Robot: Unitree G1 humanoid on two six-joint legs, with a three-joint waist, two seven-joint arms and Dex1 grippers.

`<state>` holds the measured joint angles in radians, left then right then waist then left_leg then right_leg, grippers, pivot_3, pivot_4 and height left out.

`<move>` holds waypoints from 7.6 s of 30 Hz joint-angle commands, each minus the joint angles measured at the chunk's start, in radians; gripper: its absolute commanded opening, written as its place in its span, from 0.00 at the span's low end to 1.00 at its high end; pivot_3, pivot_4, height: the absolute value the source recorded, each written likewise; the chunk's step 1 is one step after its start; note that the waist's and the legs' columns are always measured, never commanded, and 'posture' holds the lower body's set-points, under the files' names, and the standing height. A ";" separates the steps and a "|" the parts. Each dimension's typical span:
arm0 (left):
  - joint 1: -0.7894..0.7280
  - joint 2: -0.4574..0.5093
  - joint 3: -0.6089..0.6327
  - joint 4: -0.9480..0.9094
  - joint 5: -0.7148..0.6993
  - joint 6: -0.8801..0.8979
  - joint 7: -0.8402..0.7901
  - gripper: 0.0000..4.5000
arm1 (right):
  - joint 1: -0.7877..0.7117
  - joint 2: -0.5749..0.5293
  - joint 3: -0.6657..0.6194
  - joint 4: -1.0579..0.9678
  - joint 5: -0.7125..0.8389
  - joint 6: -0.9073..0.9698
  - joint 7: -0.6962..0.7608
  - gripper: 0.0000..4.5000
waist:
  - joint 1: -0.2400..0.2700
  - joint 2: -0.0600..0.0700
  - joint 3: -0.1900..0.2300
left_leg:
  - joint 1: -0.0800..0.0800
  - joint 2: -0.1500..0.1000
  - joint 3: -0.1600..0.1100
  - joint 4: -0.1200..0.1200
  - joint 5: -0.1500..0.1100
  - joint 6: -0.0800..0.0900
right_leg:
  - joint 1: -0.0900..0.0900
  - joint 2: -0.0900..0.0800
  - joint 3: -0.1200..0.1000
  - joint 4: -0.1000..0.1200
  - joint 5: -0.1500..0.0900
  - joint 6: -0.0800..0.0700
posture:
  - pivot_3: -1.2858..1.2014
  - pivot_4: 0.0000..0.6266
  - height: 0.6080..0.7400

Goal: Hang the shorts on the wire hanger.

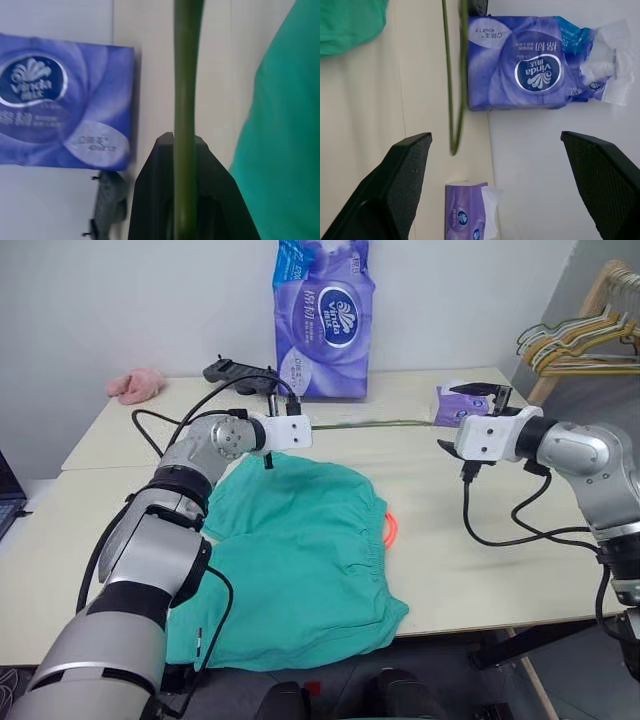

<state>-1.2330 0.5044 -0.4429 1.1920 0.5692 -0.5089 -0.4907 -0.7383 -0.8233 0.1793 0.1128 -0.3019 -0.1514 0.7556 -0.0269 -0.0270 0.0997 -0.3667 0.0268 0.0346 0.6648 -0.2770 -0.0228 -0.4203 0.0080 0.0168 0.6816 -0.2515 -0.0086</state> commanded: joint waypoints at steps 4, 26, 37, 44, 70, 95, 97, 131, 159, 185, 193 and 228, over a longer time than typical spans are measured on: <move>-0.054 -0.014 -0.029 -0.019 0.042 -0.061 0.070 0.00 | -0.059 0.054 0.032 -0.013 -0.057 0.094 0.011 0.99 | -0.001 0.000 0.000 | 0.000 0.000 0.000 0.000 0.000 0.000 | 0.000 0.000 0.000 0.000 0.000 0.000 | 0.52 0.03 1.00; -0.037 -0.023 -0.025 -0.043 0.039 -0.079 0.068 0.00 | -0.139 0.176 0.100 0.295 -0.131 0.165 -0.054 0.79 | 0.000 0.000 -0.001 | 0.000 -0.001 -0.001 0.000 0.000 0.000 | -0.001 0.000 -0.001 0.001 0.000 -0.001 | 0.53 0.02 1.00; -0.042 -0.026 -0.029 -0.037 0.045 -0.077 0.071 0.00 | -0.137 0.178 0.103 0.281 -0.136 0.153 -0.053 0.00 | 0.000 0.000 -0.001 | 0.000 -0.001 0.000 0.000 0.000 0.000 | -0.001 0.000 -0.001 0.001 0.001 0.000 | 0.53 0.03 1.00; -0.034 -0.036 0.013 -0.031 -0.021 -0.090 0.000 0.11 | -0.131 0.179 0.103 0.265 -0.141 0.141 -0.056 0.00 | 0.000 0.000 -0.001 | 0.000 -0.001 0.000 0.000 0.000 0.000 | -0.001 0.000 -0.001 0.001 0.001 -0.001 | 0.53 0.03 1.00; 0.510 0.117 0.323 -0.681 -0.723 0.348 -0.633 0.99 | 0.515 -0.121 -0.327 -0.328 0.731 1.179 0.546 0.00 | 0.002 0.001 -0.002 | 0.001 0.003 -0.002 0.003 0.000 0.000 | 0.000 -0.001 -0.002 0.006 0.001 0.000 | 0.53 0.11 1.00; 1.051 0.068 0.306 -1.324 -0.831 0.604 -0.571 0.99 | 1.123 -0.366 -0.354 -0.435 1.097 1.424 0.609 0.00 | 0.028 -0.004 -0.012 | 0.010 0.002 -0.004 0.000 -0.001 0.000 | 0.015 0.001 -0.003 -0.003 -0.004 0.005 | 0.54 0.06 1.00; 1.061 0.064 0.303 -1.311 -0.819 0.575 -0.558 0.99 | 1.134 -0.366 -0.343 -0.441 1.089 1.408 0.603 0.00 | 0.028 -0.004 -0.014 | 0.010 0.002 -0.004 0.000 -0.001 0.001 | 0.015 0.001 -0.003 -0.003 -0.004 0.005 | 0.54 0.05 1.00; 1.067 0.053 0.307 -1.367 -0.827 0.642 -0.483 0.99 | 0.945 -0.296 -0.238 -0.392 1.194 1.439 0.564 0.00 | 0.041 -0.007 -0.026 | 0.009 0.002 -0.004 0.000 -0.001 0.001 | 0.015 0.002 -0.003 -0.005 -0.004 0.005 | 0.55 0.05 1.00; 1.056 0.055 0.316 -1.312 -0.805 0.591 -0.466 0.99 | 0.638 -0.121 -0.043 -0.133 1.071 1.462 0.346 0.00 | 0.050 -0.009 -0.027 | 0.008 0.003 -0.005 -0.001 -0.002 0.001 | 0.014 0.002 -0.004 -0.006 -0.004 0.004 | 0.56 0.07 1.00; 1.018 0.046 0.314 -1.276 -0.800 0.573 -0.467 0.99 | 0.235 0.110 0.140 0.313 0.878 1.337 0.357 0.00 | -0.014 -0.036 -0.029 | 0.021 0.020 0.001 -0.004 -0.003 0.003 | 0.016 0.016 -0.001 -0.006 0.000 -0.002 | 0.57 0.08 1.00; 1.035 0.029 0.373 -1.300 -0.834 0.626 -0.396 0.99 | 0.170 0.139 0.086 0.381 0.878 1.264 0.369 0.00 | -0.022 -0.032 -0.023 | 0.034 0.021 -0.009 -0.003 -0.003 0.003 | 0.016 0.017 -0.001 -0.010 -0.002 -0.005 | 0.57 0.09 1.00; 1.172 0.060 0.520 -1.475 -0.998 0.900 -0.320 0.99 | 0.108 -0.013 0.299 0.098 0.956 1.451 0.689 0.00 | 0.050 -0.011 -0.004 | 0.014 0.003 -0.001 -0.002 -0.025 0.017 | -0.007 0.009 0.015 -0.034 0.025 0.005 | 0.58 0.11 1.00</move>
<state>-0.0493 0.5632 0.0716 -0.2446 -0.4232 0.4067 -0.8158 -0.6081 -0.8373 0.4790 0.2067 0.6604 1.3177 1.4188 0.0226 -0.0375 0.0956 -0.3530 0.0292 0.0331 0.6628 -0.3022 -0.0062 -0.4271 0.0166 0.0318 0.6474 -0.2259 -0.0035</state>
